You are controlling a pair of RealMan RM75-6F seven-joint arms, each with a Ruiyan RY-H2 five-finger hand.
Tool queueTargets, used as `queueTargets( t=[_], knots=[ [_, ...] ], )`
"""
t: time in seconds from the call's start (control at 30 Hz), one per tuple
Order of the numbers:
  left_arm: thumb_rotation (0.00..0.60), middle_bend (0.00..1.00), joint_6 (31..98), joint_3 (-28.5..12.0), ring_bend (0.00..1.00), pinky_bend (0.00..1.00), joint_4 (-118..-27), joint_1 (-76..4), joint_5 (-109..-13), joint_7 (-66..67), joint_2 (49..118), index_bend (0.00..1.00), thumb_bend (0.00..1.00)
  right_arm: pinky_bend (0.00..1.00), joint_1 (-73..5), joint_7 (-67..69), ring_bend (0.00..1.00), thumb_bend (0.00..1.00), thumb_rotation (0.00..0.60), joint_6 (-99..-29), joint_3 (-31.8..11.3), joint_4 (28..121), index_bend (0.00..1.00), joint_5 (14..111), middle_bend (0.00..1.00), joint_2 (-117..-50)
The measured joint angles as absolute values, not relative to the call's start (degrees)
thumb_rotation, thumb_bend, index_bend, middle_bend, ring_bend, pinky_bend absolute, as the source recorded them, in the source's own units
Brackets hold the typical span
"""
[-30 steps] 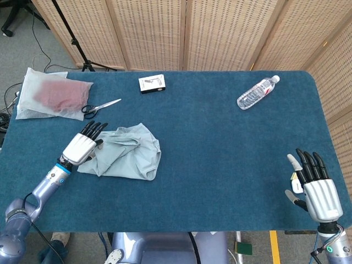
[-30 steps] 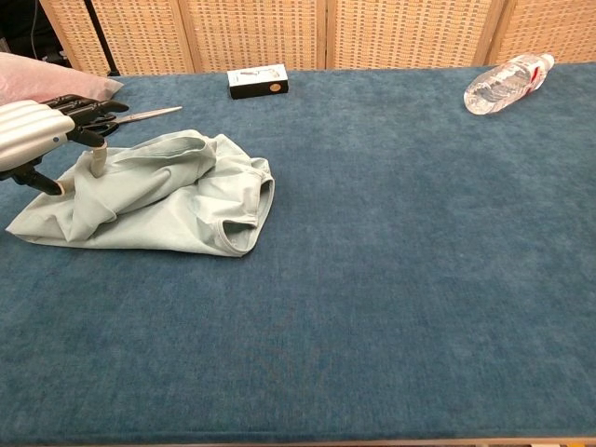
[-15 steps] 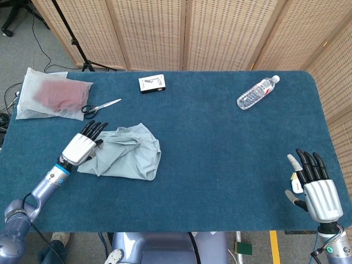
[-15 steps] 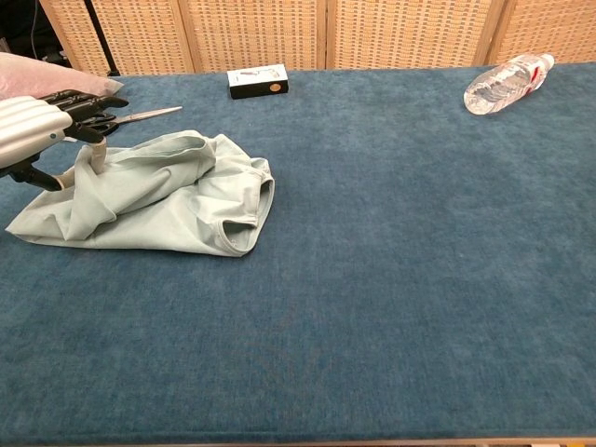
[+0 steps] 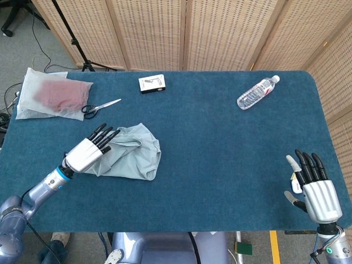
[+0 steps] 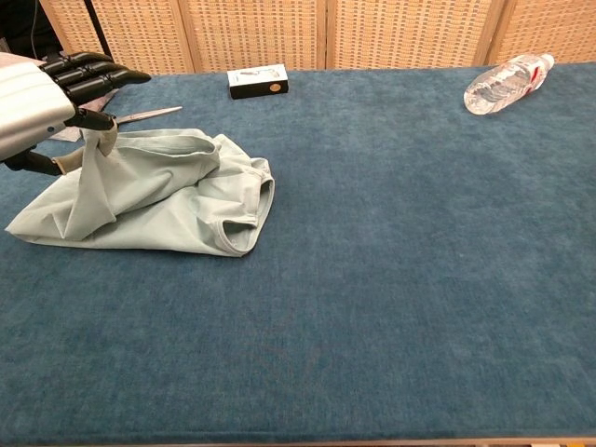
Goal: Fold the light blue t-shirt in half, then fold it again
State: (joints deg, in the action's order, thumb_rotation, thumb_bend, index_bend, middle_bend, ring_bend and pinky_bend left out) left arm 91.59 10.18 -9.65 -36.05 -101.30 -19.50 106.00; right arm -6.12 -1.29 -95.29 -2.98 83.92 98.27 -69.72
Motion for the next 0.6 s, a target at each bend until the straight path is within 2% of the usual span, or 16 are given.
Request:
queueTargets(
  t=[0.3, 0.6],
  knots=[
    [0.6, 0.0, 95.2, 14.9, 0.0, 0.0, -8.9, -37.3, -106.5, -10.2, 105.7, 0.68, 0.58, 0.0, -6.1, -1.5, 0.0, 0.0, 0.6, -95.2, -2.7, 83.9, 0.0, 98.6, 0.0, -69.8],
    [0.6, 0.0, 96.6, 16.5, 0.0, 0.0, -9.0, -40.1, -108.5, -6.4, 105.9, 0.69, 0.58, 0.0, -6.2, -1.9, 0.0, 0.0, 0.6, -94.8, -2.6, 83.9, 0.0, 98.6, 0.0, -69.9]
  ],
)
